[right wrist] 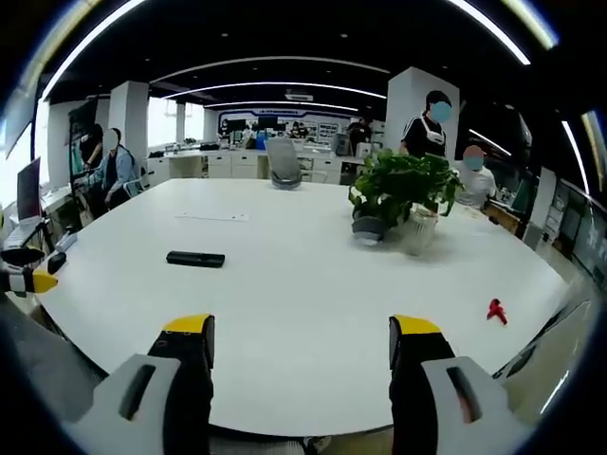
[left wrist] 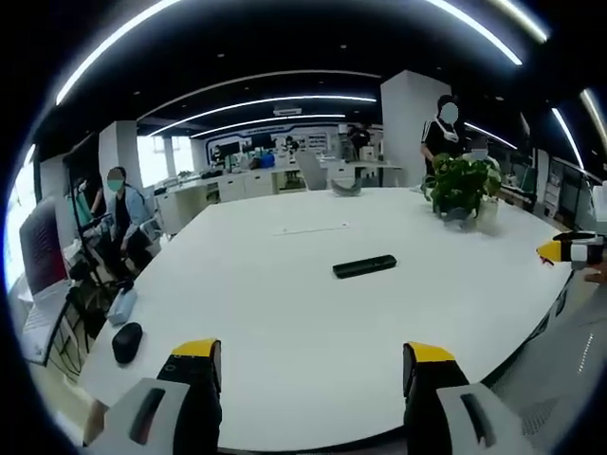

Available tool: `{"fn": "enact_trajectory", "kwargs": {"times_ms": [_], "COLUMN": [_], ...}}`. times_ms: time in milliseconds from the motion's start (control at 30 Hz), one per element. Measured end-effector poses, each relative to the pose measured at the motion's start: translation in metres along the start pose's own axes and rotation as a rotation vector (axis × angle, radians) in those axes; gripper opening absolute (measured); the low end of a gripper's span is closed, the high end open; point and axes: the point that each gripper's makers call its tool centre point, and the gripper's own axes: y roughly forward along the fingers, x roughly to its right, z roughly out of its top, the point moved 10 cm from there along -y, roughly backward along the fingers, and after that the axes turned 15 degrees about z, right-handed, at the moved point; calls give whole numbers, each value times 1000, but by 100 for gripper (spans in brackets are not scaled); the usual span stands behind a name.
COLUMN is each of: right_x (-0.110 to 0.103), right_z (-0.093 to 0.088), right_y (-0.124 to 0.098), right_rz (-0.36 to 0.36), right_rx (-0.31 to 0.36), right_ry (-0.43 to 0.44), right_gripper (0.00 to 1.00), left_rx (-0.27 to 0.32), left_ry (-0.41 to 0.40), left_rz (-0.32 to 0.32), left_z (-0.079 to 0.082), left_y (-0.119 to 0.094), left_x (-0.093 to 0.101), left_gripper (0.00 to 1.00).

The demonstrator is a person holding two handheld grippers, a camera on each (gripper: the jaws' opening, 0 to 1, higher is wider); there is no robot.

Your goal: Press the specified remote control buttons in sequence, fully releasing each button before pressing the next.

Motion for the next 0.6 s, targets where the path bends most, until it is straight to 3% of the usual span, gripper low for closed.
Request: {"fn": "enact_trajectory", "kwargs": {"times_ms": [600], "right_x": [0], "right_z": [-1], "right_y": [1], "right_rz": [6], "right_rx": [-14], "right_ry": [9], "right_gripper": [75], "left_rx": [-42], "left_ry": [-7], "left_rz": [-25], "left_z": [-1], "left_y": [2], "left_x": [1], "left_gripper": [83]}}
